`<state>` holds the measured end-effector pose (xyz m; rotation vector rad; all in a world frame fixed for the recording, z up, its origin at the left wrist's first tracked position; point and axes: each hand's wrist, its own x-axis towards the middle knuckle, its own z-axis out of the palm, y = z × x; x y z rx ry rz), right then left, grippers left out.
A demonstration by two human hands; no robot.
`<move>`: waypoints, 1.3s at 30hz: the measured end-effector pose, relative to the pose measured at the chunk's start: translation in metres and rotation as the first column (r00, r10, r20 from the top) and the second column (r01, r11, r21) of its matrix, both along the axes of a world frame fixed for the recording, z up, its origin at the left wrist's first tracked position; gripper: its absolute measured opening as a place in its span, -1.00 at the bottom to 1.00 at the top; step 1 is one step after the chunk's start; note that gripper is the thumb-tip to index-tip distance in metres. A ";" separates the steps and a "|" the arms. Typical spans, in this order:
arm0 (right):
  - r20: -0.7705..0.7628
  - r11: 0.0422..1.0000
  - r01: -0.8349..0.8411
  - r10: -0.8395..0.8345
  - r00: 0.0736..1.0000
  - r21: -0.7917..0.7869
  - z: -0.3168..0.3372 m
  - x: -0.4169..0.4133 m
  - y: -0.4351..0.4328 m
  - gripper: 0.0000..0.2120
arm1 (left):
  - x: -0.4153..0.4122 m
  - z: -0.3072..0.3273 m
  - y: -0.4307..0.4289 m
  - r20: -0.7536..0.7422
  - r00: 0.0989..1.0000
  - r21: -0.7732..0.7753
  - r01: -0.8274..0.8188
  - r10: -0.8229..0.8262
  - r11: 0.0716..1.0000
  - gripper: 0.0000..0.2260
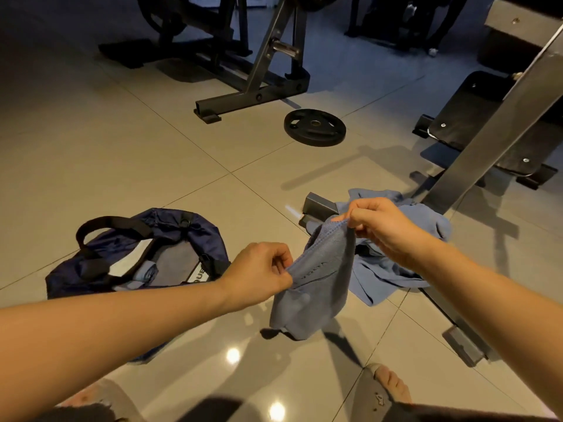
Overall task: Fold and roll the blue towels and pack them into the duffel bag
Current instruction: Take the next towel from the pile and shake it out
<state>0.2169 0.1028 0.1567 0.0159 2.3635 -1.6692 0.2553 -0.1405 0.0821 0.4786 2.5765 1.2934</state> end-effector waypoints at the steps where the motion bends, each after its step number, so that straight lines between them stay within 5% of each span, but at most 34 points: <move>1: 0.026 1.000 -0.002 0.003 1.000 -0.030 -0.007 0.002 0.001 -0.81 | 0.005 -0.012 -0.004 0.022 0.999 -0.043 0.038 -0.037 0.998 -0.89; 11: 0.277 0.932 -0.128 0.229 0.933 -0.339 -0.051 0.003 -0.021 -0.74 | 0.009 -0.079 -0.071 0.131 0.987 -0.342 0.133 -0.093 0.930 -0.76; 15: 0.326 0.993 -0.008 0.047 0.944 -0.118 -0.104 0.019 -0.011 -0.81 | 0.022 -0.106 -0.062 0.090 0.986 -0.425 0.165 -0.140 0.890 -0.90; 19: 0.361 0.988 0.155 -0.154 0.920 0.027 -0.159 0.042 0.013 -0.72 | 0.046 -0.154 -0.045 0.136 0.972 -0.508 0.233 -0.190 0.829 -0.85; 24: 0.340 0.944 0.319 -0.329 0.881 0.087 -0.203 0.059 0.027 -0.82 | 0.064 -0.193 -0.054 0.181 0.967 -0.552 0.251 -0.179 0.795 -0.83; 27: 0.301 0.894 0.432 -0.447 0.843 0.116 -0.228 0.065 0.033 -0.72 | 0.065 -0.198 -0.064 0.155 0.962 -0.614 0.271 -0.223 0.741 -0.81; 34: 0.206 0.868 0.321 -0.418 0.885 0.379 -0.268 0.075 0.039 -0.84 | 0.046 -0.211 -0.051 -0.006 0.981 -0.522 0.162 -0.193 0.837 -0.78; 39: 0.283 0.895 0.336 -0.417 0.864 0.295 -0.276 0.078 0.044 -0.85 | 0.031 -0.215 -0.044 -0.016 0.967 -0.540 0.204 -0.253 0.817 -0.81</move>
